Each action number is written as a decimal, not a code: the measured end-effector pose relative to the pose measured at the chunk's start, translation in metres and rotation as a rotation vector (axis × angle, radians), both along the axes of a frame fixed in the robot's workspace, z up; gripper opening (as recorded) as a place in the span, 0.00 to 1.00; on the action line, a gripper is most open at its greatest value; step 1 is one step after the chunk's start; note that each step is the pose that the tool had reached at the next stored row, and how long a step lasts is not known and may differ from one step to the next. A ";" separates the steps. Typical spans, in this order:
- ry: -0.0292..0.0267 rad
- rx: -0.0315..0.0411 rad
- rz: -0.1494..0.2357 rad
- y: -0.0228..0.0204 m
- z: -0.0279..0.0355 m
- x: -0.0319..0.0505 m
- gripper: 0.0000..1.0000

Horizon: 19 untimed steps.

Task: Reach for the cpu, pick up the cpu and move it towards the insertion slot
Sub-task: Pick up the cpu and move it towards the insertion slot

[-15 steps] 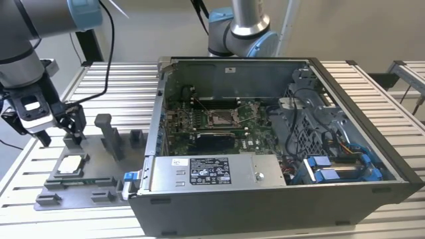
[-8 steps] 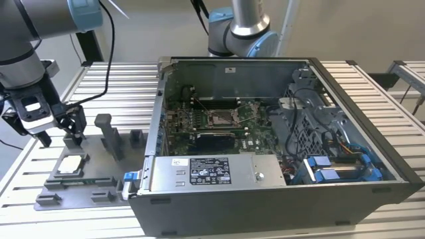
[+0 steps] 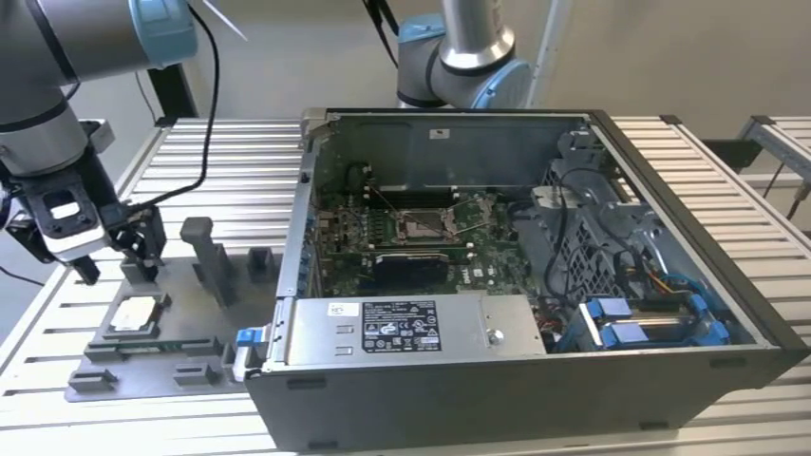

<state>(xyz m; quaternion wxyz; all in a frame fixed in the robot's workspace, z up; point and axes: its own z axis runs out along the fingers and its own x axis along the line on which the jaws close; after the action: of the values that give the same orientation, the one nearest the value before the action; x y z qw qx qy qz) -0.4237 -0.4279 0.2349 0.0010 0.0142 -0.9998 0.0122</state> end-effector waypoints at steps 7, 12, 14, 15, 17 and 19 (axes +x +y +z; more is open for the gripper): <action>-0.0001 0.0000 -0.014 -0.0071 -0.0099 0.0002 1.00; 0.0000 -0.0001 -0.023 -0.0099 -0.0166 0.0014 1.00; 0.0000 -0.0001 -0.025 -0.0107 -0.0189 0.0019 1.00; 0.0002 -0.0002 -0.025 -0.0111 -0.0199 0.0020 1.00; 0.0002 -0.0002 -0.025 -0.0119 -0.0223 0.0020 1.00; -0.0001 0.0000 -0.025 -0.0121 -0.0247 0.0020 1.00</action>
<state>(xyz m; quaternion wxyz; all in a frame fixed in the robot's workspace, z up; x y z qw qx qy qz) -0.4217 -0.4400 0.2102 0.0011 0.0016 -0.9999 0.0122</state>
